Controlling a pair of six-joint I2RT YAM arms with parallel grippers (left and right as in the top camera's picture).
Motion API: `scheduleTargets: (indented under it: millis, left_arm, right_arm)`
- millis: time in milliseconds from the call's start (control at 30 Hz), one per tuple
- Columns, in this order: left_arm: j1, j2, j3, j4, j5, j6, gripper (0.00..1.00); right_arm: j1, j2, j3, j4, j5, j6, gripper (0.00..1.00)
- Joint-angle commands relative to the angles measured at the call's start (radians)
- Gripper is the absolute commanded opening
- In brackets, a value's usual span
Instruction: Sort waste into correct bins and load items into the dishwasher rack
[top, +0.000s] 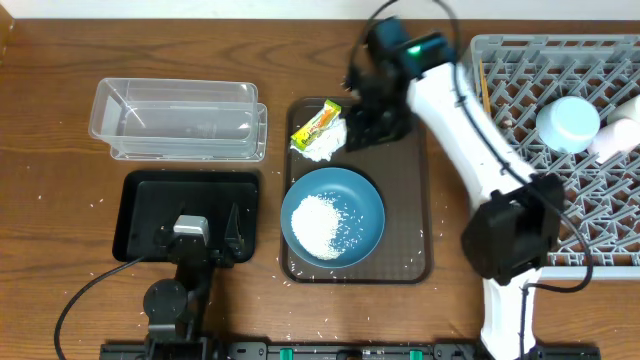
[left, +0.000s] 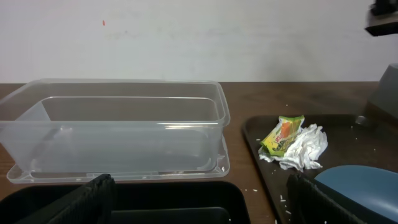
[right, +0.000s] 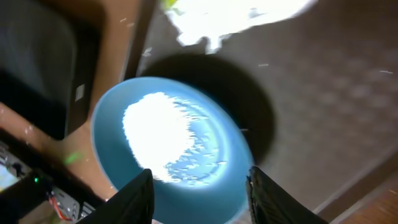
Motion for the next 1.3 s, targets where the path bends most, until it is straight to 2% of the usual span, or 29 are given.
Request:
scheduleTargets:
  millis: [0, 100, 167, 200, 433, 667, 967, 1067, 1167, 1267]
  left_arm:
    - [-0.003, -0.007, -0.015, -0.033, 0.014, 0.006, 0.91]
    - [-0.003, -0.007, -0.015, -0.033, 0.014, 0.006, 0.91]
    - [-0.003, -0.007, -0.015, -0.033, 0.014, 0.006, 0.91]
    - [-0.003, -0.007, -0.015, -0.033, 0.014, 0.006, 0.91]
    - [-0.003, -0.007, -0.015, -0.033, 0.014, 0.006, 0.91]
    - [-0.003, -0.007, -0.015, -0.033, 0.014, 0.006, 0.91]
    - [-0.003, -0.007, -0.015, -0.032, 0.032, 0.0, 0.91]
    - [-0.003, -0.007, -0.015, 0.004, 0.267, -0.14, 0.91]
    - [-0.004, -0.007, -0.015, 0.098, 0.627, -0.365, 0.91]
    - [-0.004, -0.007, -0.015, 0.151, 0.85, -0.536, 0.91]
  right_arm:
    - [0.016, -0.027, 0.034, 0.001, 0.037, 0.025, 0.47]
    - [0.003, -0.063, 0.08, -0.023, 0.166, 0.066, 0.49]
    - [-0.022, -0.091, 0.107, -0.038, 0.266, 0.104, 0.54]
    - [-0.04, -0.107, 0.116, -0.042, 0.315, 0.107, 0.99]
    - [-0.219, -0.189, 0.119, -0.107, 0.621, 0.155, 0.99]
    - [-0.468, -0.192, 0.09, -0.181, 0.552, 0.201, 0.99]
    - [-0.632, -0.192, 0.083, -0.18, 0.516, 0.2, 0.99]
    - [-0.652, -0.192, 0.083, -0.18, 0.516, 0.2, 0.99]
    - [-0.659, -0.192, 0.083, -0.18, 0.516, 0.2, 0.99]
    - [-0.66, -0.192, 0.083, -0.18, 0.516, 0.2, 0.99]
